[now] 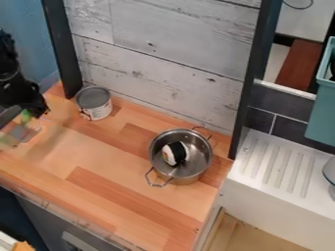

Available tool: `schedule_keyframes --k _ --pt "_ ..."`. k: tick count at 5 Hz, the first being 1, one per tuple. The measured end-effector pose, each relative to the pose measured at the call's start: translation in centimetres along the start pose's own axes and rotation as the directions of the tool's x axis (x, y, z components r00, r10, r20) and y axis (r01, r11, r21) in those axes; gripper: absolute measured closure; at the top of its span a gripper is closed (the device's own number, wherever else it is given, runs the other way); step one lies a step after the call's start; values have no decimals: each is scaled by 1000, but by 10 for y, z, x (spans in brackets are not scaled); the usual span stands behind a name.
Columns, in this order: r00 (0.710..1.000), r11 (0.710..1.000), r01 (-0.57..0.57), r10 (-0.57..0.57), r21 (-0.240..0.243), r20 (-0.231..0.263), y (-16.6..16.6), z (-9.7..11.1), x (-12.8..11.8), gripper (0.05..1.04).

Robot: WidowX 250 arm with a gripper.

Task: Move the green spatula to the left side of the table

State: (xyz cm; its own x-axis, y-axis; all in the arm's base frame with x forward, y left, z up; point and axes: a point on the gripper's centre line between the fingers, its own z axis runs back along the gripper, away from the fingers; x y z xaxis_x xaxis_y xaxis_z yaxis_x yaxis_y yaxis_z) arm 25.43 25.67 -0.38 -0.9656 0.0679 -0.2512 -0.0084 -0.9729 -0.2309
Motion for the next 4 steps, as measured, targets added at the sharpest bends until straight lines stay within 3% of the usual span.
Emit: schedule_keyframes --k 1,4 --pt "993 994 -107 107 2 44 -17 -17 10 664" --pt "986 995 -87 79 43 144 -24 -51 8 664"
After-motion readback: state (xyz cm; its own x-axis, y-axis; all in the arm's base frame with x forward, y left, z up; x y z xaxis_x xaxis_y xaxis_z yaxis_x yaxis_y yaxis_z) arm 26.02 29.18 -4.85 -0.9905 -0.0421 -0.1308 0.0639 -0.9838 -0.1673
